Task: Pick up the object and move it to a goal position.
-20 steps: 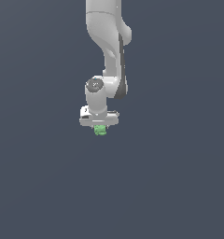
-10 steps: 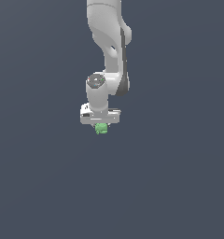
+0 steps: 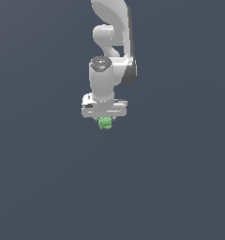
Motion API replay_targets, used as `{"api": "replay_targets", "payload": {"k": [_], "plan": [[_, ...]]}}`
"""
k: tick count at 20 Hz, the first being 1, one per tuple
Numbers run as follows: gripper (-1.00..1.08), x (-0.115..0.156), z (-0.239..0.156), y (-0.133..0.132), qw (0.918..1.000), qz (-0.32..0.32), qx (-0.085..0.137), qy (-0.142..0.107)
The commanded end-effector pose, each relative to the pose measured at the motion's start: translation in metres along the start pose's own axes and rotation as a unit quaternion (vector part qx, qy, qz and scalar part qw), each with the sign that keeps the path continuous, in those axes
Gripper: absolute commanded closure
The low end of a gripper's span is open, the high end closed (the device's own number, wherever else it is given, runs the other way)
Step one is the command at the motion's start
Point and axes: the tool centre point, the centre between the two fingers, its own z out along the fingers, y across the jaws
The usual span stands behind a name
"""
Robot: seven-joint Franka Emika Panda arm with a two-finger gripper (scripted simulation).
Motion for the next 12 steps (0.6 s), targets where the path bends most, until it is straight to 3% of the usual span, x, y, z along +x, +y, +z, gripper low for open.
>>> {"api": "replay_targets", "payload": {"k": [1, 12], "plan": [[1.08, 0.005, -0.025, -0.007, 1.0000, 0.000, 0.000, 0.000], [1.08, 0.028, -0.137, -0.040, 1.0000, 0.000, 0.000, 0.000]]}}
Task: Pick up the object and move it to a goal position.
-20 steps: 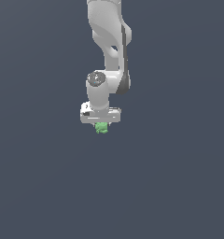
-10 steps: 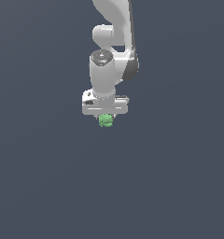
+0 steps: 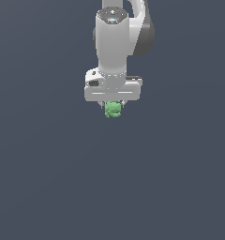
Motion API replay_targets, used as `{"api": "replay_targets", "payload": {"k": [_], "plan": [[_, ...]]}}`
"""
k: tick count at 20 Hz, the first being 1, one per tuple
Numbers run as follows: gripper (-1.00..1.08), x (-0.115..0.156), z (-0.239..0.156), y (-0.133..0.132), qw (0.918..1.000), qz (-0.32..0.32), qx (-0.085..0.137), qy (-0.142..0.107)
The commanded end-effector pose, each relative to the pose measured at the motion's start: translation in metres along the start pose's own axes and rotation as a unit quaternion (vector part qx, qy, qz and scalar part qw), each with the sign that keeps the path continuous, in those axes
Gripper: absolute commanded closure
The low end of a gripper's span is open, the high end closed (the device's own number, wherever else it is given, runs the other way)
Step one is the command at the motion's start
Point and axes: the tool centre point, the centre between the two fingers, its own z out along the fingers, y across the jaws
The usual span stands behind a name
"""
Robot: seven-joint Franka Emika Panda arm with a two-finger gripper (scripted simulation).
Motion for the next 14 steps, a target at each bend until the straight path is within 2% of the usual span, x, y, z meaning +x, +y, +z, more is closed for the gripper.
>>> {"api": "replay_targets", "payload": {"k": [1, 14], "plan": [[1.08, 0.005, -0.025, -0.007, 1.0000, 0.000, 0.000, 0.000], [1.08, 0.034, -0.141, -0.041, 1.0000, 0.000, 0.001, 0.000]]}}
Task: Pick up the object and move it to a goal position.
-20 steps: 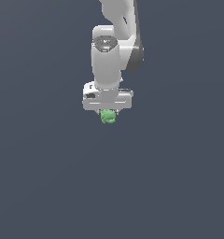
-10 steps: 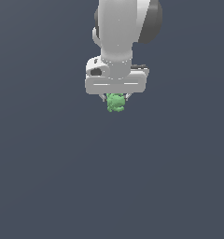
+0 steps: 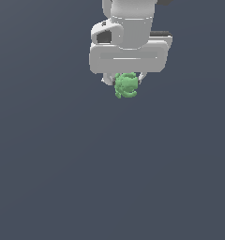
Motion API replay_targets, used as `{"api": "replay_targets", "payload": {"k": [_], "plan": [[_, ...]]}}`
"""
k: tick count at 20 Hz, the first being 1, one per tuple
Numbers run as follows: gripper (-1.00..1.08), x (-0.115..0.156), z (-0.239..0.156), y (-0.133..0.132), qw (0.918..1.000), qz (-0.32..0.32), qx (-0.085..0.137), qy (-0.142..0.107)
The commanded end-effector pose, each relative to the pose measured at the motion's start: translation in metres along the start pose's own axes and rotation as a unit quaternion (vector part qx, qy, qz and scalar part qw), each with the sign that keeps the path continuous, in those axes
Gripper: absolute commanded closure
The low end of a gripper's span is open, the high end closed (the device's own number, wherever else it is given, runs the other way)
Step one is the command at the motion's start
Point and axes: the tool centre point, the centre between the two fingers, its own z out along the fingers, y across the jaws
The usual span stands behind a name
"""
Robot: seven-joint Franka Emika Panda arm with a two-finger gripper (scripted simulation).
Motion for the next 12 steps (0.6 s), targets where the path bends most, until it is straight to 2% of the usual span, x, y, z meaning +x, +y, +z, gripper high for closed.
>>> {"api": "replay_targets", "payload": {"k": [1, 12], "plan": [[1.08, 0.004, -0.016, -0.005, 1.0000, 0.000, 0.000, -0.001], [1.08, 0.016, -0.052, -0.015, 1.0000, 0.000, 0.000, -0.001]]}}
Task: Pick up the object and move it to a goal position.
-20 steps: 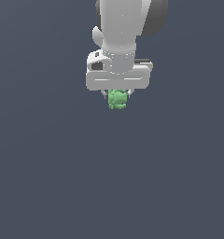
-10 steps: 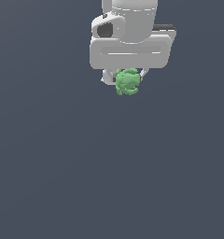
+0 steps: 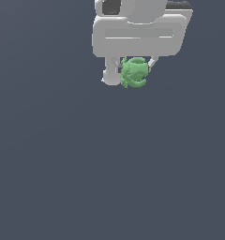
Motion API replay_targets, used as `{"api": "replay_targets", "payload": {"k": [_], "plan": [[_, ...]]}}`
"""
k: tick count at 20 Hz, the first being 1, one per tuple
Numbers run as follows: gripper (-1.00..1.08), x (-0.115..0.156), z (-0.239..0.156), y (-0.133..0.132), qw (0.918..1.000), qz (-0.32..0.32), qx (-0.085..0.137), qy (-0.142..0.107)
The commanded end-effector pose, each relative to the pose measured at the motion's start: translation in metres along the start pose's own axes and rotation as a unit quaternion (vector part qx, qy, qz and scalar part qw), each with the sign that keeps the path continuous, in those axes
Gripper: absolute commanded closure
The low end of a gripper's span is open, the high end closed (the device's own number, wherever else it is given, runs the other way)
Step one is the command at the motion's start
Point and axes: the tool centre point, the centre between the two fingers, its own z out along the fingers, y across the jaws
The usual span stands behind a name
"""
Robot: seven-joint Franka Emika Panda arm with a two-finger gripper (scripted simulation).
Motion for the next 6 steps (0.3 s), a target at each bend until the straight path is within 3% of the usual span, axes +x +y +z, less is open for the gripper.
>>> {"api": "replay_targets", "payload": {"k": [1, 6], "plan": [[1.08, 0.0014, -0.0039, -0.0010, 1.0000, 0.000, 0.000, 0.000], [1.08, 0.0022, -0.0045, -0.0011, 1.0000, 0.000, 0.000, 0.000]]}}
